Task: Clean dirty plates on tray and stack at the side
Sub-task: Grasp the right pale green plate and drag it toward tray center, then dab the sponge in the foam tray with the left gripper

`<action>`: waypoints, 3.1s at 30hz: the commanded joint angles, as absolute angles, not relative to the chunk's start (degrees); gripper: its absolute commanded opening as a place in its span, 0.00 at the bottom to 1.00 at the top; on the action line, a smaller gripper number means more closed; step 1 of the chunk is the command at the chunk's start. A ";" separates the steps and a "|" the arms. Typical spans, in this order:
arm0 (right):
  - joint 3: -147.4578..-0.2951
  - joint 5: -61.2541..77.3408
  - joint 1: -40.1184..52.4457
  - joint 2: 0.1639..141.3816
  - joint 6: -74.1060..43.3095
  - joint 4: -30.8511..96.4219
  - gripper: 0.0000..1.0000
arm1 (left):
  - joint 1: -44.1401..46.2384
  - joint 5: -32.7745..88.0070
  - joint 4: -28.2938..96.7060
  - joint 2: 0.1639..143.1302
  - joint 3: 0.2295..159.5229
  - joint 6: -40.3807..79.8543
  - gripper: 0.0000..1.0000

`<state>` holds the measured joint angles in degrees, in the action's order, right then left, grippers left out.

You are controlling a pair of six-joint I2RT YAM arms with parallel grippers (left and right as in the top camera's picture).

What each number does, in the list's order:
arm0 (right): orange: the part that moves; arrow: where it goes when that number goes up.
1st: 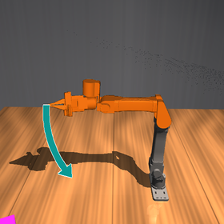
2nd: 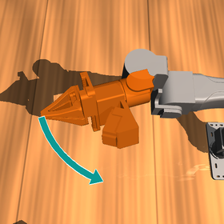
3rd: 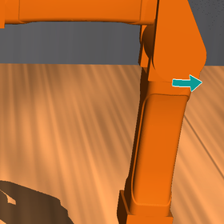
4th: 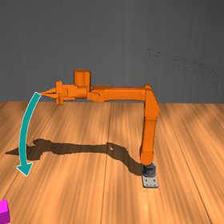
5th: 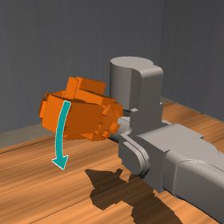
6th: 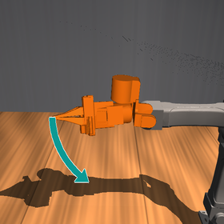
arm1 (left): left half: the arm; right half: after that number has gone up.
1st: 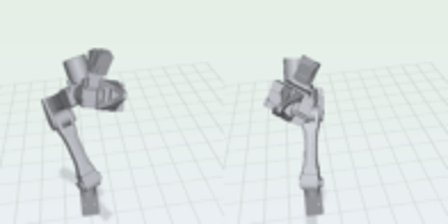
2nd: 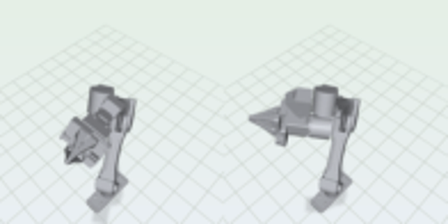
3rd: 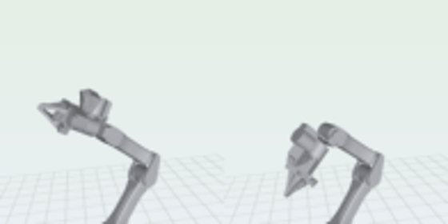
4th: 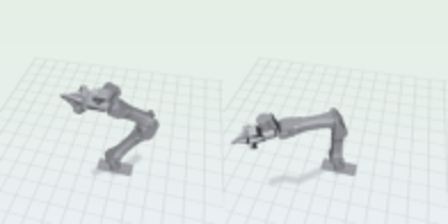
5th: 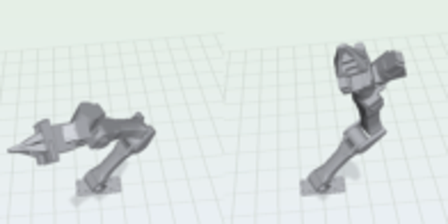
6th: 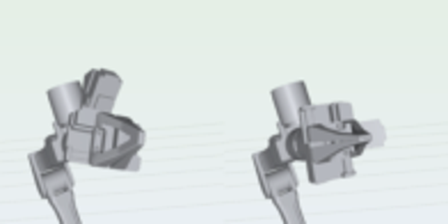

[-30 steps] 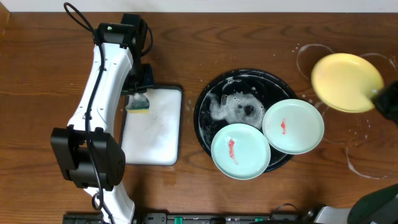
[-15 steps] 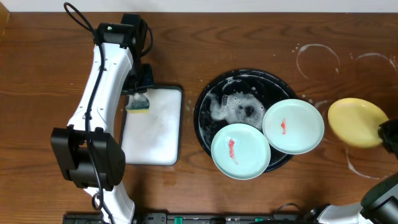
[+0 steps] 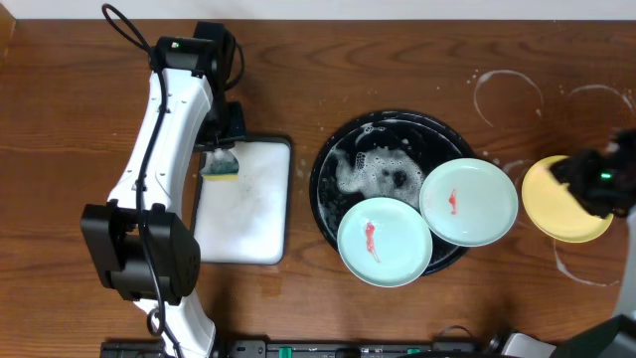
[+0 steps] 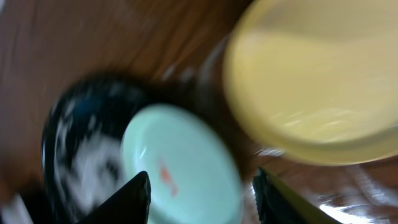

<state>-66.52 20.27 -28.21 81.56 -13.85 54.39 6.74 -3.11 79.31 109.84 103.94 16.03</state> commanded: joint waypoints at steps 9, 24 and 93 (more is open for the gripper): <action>-58.57 -11.38 -11.64 86.13 -23.33 54.76 0.47 | 6.55 -3.18 79.64 109.95 103.81 15.07 0.12; -54.87 -3.62 -11.68 90.08 -21.58 44.91 0.01 | 6.55 -3.18 79.61 109.95 103.81 15.07 0.12; -60.80 11.81 3.20 106.06 -14.11 28.51 0.01 | 6.72 3.53 57.89 106.10 85.06 14.85 0.07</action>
<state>-60.45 12.82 3.03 105.38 -15.66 27.83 6.79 3.14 56.25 107.98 80.01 14.96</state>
